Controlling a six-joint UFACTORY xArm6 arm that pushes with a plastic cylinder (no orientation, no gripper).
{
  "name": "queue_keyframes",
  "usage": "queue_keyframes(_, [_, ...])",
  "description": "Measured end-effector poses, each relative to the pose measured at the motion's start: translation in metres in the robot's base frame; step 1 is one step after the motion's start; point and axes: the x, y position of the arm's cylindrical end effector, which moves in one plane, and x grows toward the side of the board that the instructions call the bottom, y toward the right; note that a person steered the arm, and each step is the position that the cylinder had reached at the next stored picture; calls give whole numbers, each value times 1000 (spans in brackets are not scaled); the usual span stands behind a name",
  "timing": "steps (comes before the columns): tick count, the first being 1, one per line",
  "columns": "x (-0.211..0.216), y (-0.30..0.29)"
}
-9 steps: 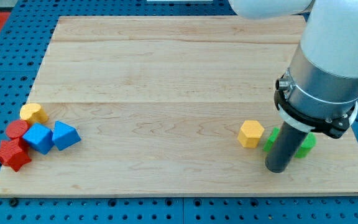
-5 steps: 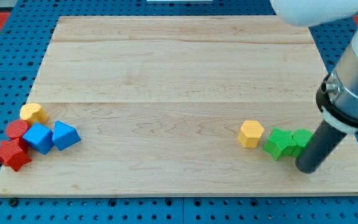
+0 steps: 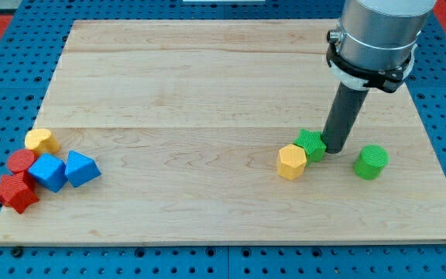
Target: Slide the green star to center
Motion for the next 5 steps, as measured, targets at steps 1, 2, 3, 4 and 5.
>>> queue_keyframes(1, [8,2])
queue_keyframes(2, [8,-37])
queue_keyframes(3, [8,-64])
queue_keyframes(4, [-4,-92])
queue_keyframes(5, [-5,-101])
